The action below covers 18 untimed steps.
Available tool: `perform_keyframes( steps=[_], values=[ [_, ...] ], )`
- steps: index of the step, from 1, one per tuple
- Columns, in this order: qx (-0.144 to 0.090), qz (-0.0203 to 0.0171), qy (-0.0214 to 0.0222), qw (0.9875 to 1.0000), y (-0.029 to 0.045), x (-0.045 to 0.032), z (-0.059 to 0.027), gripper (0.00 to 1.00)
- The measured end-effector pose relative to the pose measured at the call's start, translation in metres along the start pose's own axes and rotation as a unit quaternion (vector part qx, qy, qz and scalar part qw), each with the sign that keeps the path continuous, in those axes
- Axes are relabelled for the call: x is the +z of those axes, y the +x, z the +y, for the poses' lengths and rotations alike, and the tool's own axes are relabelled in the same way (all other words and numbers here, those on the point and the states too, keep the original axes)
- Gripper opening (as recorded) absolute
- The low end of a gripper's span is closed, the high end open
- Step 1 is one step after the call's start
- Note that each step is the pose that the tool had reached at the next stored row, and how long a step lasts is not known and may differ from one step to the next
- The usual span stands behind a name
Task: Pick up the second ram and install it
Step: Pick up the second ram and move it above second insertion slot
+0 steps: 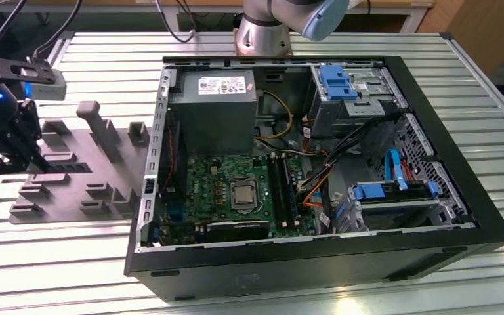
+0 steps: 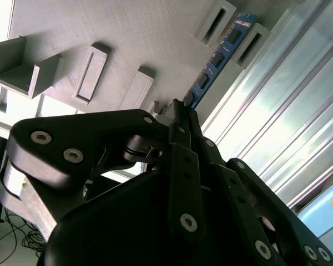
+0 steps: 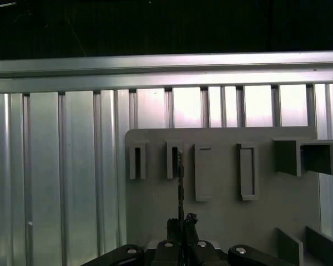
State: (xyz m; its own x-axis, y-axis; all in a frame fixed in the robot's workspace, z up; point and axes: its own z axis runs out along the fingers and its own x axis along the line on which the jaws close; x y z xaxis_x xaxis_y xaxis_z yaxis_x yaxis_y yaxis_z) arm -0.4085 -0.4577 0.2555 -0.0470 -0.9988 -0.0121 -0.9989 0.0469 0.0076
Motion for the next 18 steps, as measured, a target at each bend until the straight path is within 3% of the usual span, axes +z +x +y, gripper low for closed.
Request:
perform_keyframes(
  steps=[18],
  values=[
    [0.000,0.0000,0.0000,1.0000,-0.0005,-0.0055,0.0001,0.14]
  ],
)
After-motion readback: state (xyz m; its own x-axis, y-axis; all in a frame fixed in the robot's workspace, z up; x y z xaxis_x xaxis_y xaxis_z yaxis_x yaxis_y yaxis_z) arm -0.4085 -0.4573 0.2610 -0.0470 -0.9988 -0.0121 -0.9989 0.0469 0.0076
